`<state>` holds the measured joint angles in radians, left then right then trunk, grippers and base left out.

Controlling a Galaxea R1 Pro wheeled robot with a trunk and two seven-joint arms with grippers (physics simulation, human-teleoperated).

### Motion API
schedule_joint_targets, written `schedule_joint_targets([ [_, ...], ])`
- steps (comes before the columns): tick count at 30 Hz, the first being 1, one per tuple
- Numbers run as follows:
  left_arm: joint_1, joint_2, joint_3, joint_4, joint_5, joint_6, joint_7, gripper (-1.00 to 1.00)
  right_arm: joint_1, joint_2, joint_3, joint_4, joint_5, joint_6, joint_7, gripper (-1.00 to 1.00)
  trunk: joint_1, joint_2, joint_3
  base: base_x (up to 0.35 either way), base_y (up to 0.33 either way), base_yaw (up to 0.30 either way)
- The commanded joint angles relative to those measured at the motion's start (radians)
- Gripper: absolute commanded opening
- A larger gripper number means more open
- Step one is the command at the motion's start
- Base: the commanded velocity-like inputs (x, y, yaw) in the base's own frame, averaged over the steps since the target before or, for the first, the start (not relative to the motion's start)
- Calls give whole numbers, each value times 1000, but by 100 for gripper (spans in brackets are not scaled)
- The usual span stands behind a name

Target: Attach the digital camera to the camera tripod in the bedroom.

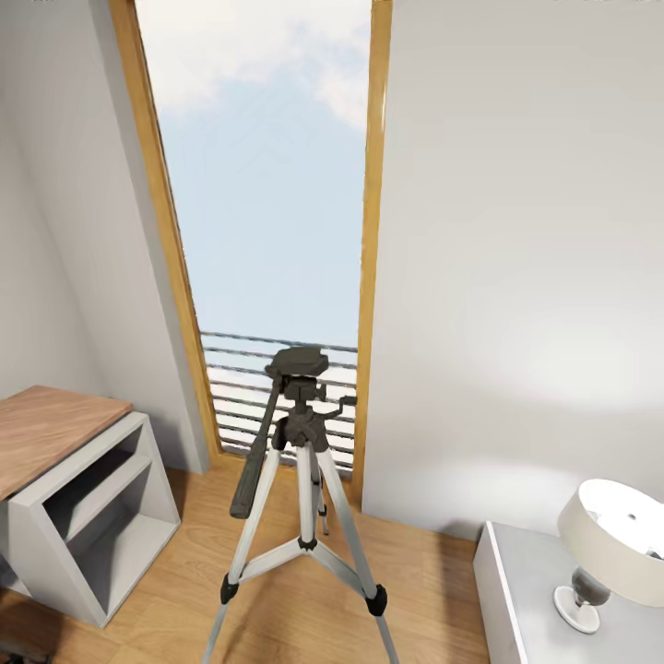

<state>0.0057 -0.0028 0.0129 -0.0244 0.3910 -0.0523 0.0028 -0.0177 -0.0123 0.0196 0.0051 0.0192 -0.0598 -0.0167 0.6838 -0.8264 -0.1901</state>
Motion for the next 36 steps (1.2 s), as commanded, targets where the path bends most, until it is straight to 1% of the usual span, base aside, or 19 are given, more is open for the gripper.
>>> schedule_joint_targets([
  [1, 0, 0, 1, -2, 4, -1, 0, 100, -1, 0, 2, 1, 2, -3, -2, 100, -4, 6, 2, 0, 0, 0],
  [36, 0, 0, 1, -1, 6, -1, 0, 100, -1, 0, 2, 1, 1, -3, -2, 100, -138, 251, 112, 0, 0, 0],
])
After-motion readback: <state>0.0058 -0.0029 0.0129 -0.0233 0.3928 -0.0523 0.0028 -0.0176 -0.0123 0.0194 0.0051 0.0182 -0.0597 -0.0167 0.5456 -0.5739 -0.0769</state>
